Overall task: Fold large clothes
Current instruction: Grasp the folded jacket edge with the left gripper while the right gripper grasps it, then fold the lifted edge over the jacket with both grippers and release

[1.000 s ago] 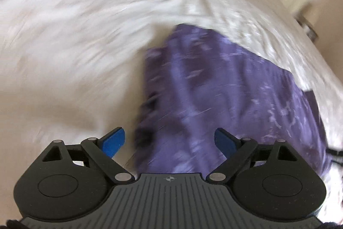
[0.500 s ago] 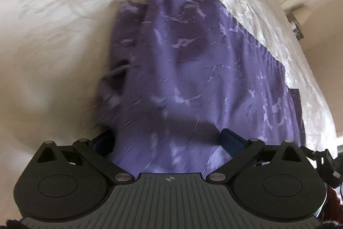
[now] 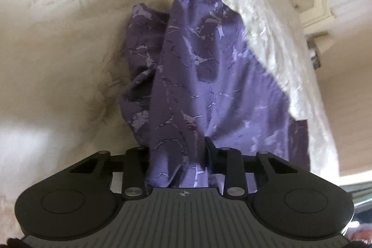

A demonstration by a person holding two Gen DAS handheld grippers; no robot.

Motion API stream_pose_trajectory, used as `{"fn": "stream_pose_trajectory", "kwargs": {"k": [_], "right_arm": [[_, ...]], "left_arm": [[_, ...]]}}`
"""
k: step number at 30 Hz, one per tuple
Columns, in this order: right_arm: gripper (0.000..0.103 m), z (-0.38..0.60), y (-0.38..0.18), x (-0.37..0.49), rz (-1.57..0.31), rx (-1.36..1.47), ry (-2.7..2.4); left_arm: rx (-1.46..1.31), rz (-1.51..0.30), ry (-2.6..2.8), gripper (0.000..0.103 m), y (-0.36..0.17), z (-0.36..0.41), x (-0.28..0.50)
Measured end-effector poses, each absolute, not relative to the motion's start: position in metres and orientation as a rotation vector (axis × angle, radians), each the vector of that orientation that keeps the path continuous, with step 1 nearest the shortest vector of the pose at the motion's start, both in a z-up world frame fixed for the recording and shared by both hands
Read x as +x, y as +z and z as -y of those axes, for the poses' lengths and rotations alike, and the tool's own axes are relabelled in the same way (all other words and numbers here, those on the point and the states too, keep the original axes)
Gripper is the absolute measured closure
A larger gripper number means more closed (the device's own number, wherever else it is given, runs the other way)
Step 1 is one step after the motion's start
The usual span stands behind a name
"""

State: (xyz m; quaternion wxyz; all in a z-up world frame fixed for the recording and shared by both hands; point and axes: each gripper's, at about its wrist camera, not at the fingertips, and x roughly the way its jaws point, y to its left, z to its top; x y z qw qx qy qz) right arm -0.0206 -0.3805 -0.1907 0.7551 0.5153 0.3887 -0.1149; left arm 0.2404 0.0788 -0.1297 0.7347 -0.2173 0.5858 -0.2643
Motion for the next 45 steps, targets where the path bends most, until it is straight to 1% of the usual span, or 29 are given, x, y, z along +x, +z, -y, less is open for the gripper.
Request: {"fn": "stream_pose_trajectory", "kwargs": {"k": [7,13,19,20,21,23,25,27,31,36,40,45], "right_arm": [[0.066,0.370,-0.169,-0.042,-0.861,1.106,-0.234],[0.066,0.353,-0.167,-0.098,-0.938,1.128,-0.215],[0.064,0.337,-0.181,-0.150,-1.032,1.183,-0.214],[0.061,0.334,-0.183,-0.154,-1.045,1.176,-0.220],[0.053,0.331,-0.186,-0.155,-1.062,1.148,-0.239],[0.040,0.327,-0.192,-0.156,-1.080,1.117,-0.305],[0.038,0.326,-0.196,-0.151,-1.074,1.112,-0.338],[0.034,0.322,-0.190,-0.146,-1.077,1.057,-0.356],[0.034,0.313,-0.171,-0.142,-1.066,0.915,-0.423],[0.033,0.303,-0.138,-0.148,-0.962,0.684,-0.562],[0.033,0.279,-0.116,-0.134,-0.878,0.442,-0.505],[0.034,0.226,-0.125,-0.074,-0.899,0.268,-0.277]], "left_arm": [[-0.529,-1.265,-0.631,0.074,-0.105,-0.091,0.211],[-0.521,-1.332,-0.624,0.074,-0.101,-0.124,0.155],[-0.467,-1.410,-0.603,0.073,-0.113,-0.158,0.107],[-0.451,-1.415,-0.597,0.070,-0.117,-0.161,0.102],[-0.430,-1.418,-0.590,0.063,-0.123,-0.162,0.100],[-0.379,-1.423,-0.570,0.051,-0.134,-0.160,0.101],[-0.373,-1.429,-0.573,0.050,-0.139,-0.156,0.107],[-0.359,-1.413,-0.568,0.050,-0.133,-0.157,0.110],[-0.232,-1.333,-0.546,0.051,-0.103,-0.176,0.087],[-0.042,-1.192,-0.486,0.050,-0.066,-0.173,0.075],[0.044,-1.104,-0.531,0.050,-0.047,-0.145,0.080],[0.140,-1.038,-0.643,0.050,-0.050,-0.093,0.093]]}}
